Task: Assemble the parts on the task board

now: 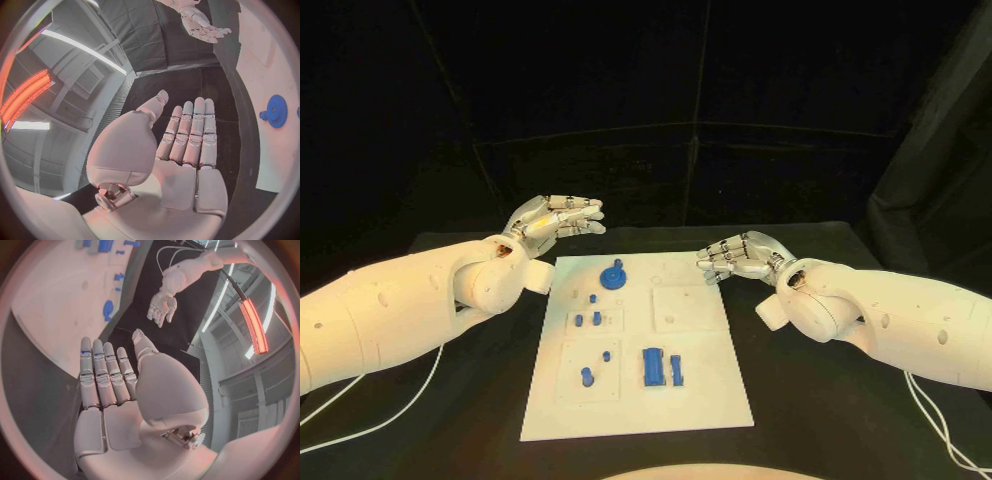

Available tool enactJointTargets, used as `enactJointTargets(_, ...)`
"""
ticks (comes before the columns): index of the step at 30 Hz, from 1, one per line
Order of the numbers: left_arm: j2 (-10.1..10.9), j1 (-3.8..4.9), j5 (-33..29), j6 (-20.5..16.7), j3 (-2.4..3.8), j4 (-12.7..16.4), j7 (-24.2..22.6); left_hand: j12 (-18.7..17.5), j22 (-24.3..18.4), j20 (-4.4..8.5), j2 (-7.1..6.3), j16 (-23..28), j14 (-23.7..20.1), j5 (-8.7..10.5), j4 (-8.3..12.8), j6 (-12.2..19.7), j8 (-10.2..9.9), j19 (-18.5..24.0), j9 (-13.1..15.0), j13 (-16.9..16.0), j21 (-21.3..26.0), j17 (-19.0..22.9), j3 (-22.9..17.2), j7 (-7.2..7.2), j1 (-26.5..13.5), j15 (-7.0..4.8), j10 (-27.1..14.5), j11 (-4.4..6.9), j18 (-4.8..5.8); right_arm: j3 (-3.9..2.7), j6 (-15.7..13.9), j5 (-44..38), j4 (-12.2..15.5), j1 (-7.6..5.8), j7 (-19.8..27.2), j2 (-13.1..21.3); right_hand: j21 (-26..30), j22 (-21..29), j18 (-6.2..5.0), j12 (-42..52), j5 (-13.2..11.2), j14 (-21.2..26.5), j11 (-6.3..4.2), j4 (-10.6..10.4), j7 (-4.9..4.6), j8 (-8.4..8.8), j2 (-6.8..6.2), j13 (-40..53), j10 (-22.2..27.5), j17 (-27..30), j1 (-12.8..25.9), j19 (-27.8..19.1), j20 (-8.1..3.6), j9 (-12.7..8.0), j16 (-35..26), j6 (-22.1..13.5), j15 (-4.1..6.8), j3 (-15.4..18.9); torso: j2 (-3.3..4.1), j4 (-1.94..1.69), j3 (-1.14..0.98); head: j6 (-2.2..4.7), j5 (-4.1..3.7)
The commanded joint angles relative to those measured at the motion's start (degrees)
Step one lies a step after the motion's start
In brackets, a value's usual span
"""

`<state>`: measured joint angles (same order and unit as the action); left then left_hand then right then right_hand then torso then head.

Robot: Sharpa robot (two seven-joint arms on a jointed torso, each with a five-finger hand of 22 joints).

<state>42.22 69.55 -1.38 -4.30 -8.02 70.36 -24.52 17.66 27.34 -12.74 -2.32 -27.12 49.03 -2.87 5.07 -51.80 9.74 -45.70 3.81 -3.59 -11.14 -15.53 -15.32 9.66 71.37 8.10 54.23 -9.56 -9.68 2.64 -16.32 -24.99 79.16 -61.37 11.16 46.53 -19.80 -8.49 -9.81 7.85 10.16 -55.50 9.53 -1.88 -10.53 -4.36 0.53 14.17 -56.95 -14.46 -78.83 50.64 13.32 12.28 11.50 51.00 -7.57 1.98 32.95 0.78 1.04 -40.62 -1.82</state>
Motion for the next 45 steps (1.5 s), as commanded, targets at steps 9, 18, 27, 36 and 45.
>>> enactJointTargets(9,-3.22,-1.17,-4.86,-2.95,0.02,-5.57,-3.28,-10.98,-13.80,1.28,2.32,17.34,-16.09,2.87,-5.07,15.25,-5.33,17.78,-3.81,3.59,11.14,9.76,7.67,-3.59,-21.04,-1.70,-16.98,2.61,2.90,-0.96,1.33,12.76,-11.06,-0.24,9.72,-6.63,13.01,8.49,2.95,-7.85,-3.87,14.64,-2.41,1.88,2.01,4.36,-0.53,-14.17,16.97,14.46,25.84,-14.28,-2.72,-7.40,-11.50,-15.48,1.42,-1.98,-1.32,0.02,-0.24,4.06,0.27)
enactJointTargets(18,-2.42,-2.33,-3.98,-8.14,1.14,-2.03,-3.56,-13.10,-17.75,4.32,2.32,20.36,-24.63,2.87,-5.07,24.99,-9.74,25.27,-3.81,3.59,11.14,15.53,9.86,-5.34,-34.65,-3.39,-27.09,4.36,3.81,-1.26,-3.86,14.94,-7.17,0.02,11.31,-5.78,15.04,8.49,3.93,-7.85,-5.50,25.16,-4.09,1.88,4.22,4.36,-0.53,-14.17,27.56,14.46,39.87,-23.55,-5.46,-12.28,-11.50,-24.90,3.02,-1.98,-1.72,-0.70,-0.96,6.01,1.66)
enactJointTargets(27,-0.09,-5.69,-1.43,-23.21,4.42,8.26,-4.38,-17.66,-20.75,6.94,2.32,22.50,-32.26,2.87,-5.07,33.38,-9.74,31.68,-3.81,3.59,11.14,15.53,15.32,-9.66,-46.14,-8.10,-35.57,9.56,5.04,-2.10,-18.42,21.05,3.76,0.74,15.76,-3.38,19.80,8.49,5.17,-7.85,-10.16,34.73,-9.53,1.88,6.21,4.36,-0.53,-14.17,36.79,14.46,52.14,-32.08,-7.95,-12.28,-11.50,-33.12,7.57,-1.98,-1.77,-0.78,-1.04,6.24,1.82)
enactJointTargets(36,1.97,-8.68,0.84,-36.61,7.33,17.40,-5.10,-17.66,-22.84,12.74,2.32,27.12,-37.54,2.87,-5.07,39.19,-9.74,36.10,-3.81,3.59,11.14,15.53,15.32,-9.66,-54.11,-8.10,-41.45,9.56,9.68,-2.60,-27.21,24.74,10.35,1.18,18.45,-1.94,19.80,8.49,9.81,-7.85,-10.16,41.16,-9.53,1.88,10.53,4.36,-0.53,-14.17,43.04,14.46,60.41,-37.81,-13.32,-12.28,-11.50,-38.64,7.57,-1.98,-1.77,-0.78,-1.04,6.24,1.82)
enactJointTargets(45,2.47,-9.39,1.38,-39.82,8.02,19.59,-5.28,-17.66,-27.34,12.74,2.32,27.12,-41.08,2.87,-5.07,43.08,-9.74,39.09,-3.81,3.59,11.14,15.53,15.32,-9.66,-59.40,-8.10,-45.40,9.56,9.68,-2.64,-27.79,24.99,10.79,1.21,18.63,-1.84,19.80,8.49,9.81,-7.85,-10.16,45.46,-9.53,1.88,10.53,4.36,-0.53,-14.17,47.22,14.46,65.95,-41.61,-13.32,-12.28,-11.50,-42.38,7.57,-1.98,-1.77,-0.78,-1.04,6.24,1.82)
